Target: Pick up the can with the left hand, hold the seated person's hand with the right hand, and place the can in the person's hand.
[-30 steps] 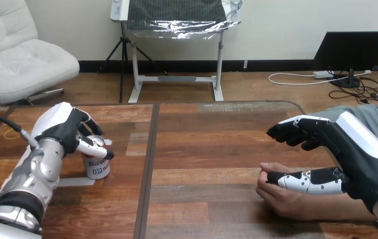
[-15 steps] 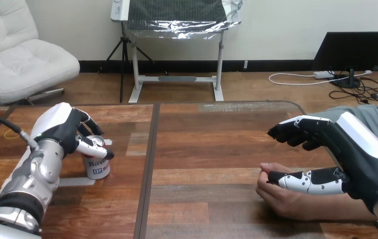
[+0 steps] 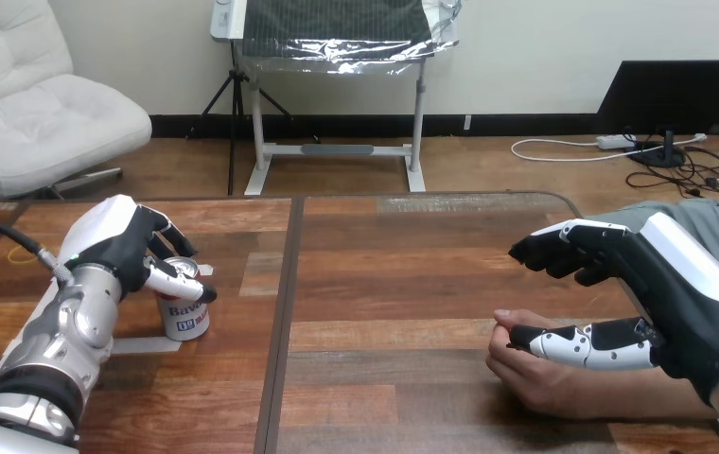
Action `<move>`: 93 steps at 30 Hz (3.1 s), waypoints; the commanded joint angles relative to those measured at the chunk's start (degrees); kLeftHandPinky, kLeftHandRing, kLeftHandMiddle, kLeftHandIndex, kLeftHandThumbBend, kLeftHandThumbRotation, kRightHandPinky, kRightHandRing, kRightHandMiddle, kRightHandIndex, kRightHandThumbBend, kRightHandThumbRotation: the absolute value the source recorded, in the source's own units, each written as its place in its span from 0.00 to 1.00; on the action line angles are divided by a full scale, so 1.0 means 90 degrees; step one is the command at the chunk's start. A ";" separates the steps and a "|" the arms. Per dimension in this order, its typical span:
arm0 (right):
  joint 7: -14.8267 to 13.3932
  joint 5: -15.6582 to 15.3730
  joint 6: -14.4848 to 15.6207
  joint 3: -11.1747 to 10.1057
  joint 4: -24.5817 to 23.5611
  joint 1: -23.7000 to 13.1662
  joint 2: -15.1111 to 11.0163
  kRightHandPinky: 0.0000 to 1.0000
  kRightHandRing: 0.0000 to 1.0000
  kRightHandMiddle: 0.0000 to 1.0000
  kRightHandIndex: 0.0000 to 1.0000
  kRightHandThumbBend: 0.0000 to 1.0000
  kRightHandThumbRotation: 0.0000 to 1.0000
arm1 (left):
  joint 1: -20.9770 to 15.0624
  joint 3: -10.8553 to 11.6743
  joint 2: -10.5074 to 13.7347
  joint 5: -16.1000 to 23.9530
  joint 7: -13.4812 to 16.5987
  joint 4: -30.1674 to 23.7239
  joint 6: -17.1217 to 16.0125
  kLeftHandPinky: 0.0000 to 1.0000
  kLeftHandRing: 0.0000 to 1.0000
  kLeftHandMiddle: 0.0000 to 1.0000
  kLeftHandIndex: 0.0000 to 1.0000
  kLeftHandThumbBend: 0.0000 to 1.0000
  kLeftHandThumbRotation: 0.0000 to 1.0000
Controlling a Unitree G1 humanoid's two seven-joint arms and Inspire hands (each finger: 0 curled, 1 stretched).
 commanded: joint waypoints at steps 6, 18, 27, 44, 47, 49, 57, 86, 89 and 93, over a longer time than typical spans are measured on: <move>-0.0037 0.0042 -0.0081 -0.0134 -0.0134 -0.0378 -0.0115 0.75 0.75 0.74 0.71 0.64 0.00 | -0.0120 -0.0032 0.0007 0.0033 0.0145 -0.0083 -0.0129 0.39 0.44 0.50 0.52 0.72 0.00; -0.0042 0.0044 -0.0040 -0.0123 -0.0140 -0.0389 -0.0114 0.75 0.75 0.74 0.71 0.64 0.00 | -0.0068 -0.0005 0.0013 0.0015 0.0308 -0.0110 -0.0278 0.38 0.44 0.50 0.52 0.72 0.00; -0.0028 -0.0009 -0.0033 -0.0099 -0.0127 -0.0403 -0.0152 0.76 0.76 0.74 0.71 0.64 0.00 | -0.0016 -0.0021 0.0012 0.0054 0.0604 -0.0141 -0.0428 0.38 0.44 0.50 0.52 0.71 0.00; -0.0017 -0.0109 0.0016 -0.0051 -0.0150 -0.0444 -0.0158 0.76 0.76 0.74 0.72 0.64 0.00 | 0.0006 0.0006 -0.0043 0.0012 0.0754 -0.0230 -0.0460 0.39 0.46 0.52 0.54 0.68 0.00; -0.0015 -0.0105 0.0012 -0.0053 -0.0148 -0.0447 -0.0154 0.76 0.76 0.74 0.72 0.65 0.00 | 0.0006 -0.0003 -0.0049 0.0022 0.0777 -0.0215 -0.0474 0.39 0.46 0.53 0.54 0.68 0.00; -0.0012 -0.0084 0.0023 -0.0059 -0.0150 -0.0450 -0.0140 0.76 0.76 0.74 0.71 0.65 0.00 | 0.0007 0.0000 -0.0056 0.0016 0.0777 -0.0231 -0.0480 0.39 0.47 0.53 0.54 0.68 0.00; 0.0003 -0.0061 0.0010 -0.0073 -0.0151 -0.0458 -0.0157 0.76 0.76 0.74 0.71 0.65 0.00 | -0.0014 -0.0020 -0.0071 0.0035 0.0764 -0.0275 -0.0460 0.40 0.47 0.53 0.54 0.68 0.00; -0.0018 -0.0076 0.0049 -0.0069 -0.0163 -0.0468 -0.0125 0.76 0.76 0.74 0.71 0.65 0.00 | -0.0027 -0.0032 -0.0058 0.0077 0.0673 -0.0289 -0.0485 0.39 0.47 0.53 0.54 0.67 0.00; -0.0014 -0.0085 0.0050 -0.0067 -0.0168 -0.0466 -0.0134 0.76 0.76 0.74 0.71 0.65 0.00 | -0.0032 -0.0028 -0.0059 0.0071 0.0651 -0.0286 -0.0465 0.39 0.47 0.53 0.54 0.67 0.00; -0.0010 -0.0106 0.0062 -0.0060 -0.0174 -0.0466 -0.0142 0.76 0.76 0.74 0.71 0.65 0.00 | -0.0031 -0.0043 -0.0047 0.0085 0.0637 -0.0276 -0.0491 0.39 0.46 0.52 0.54 0.67 0.00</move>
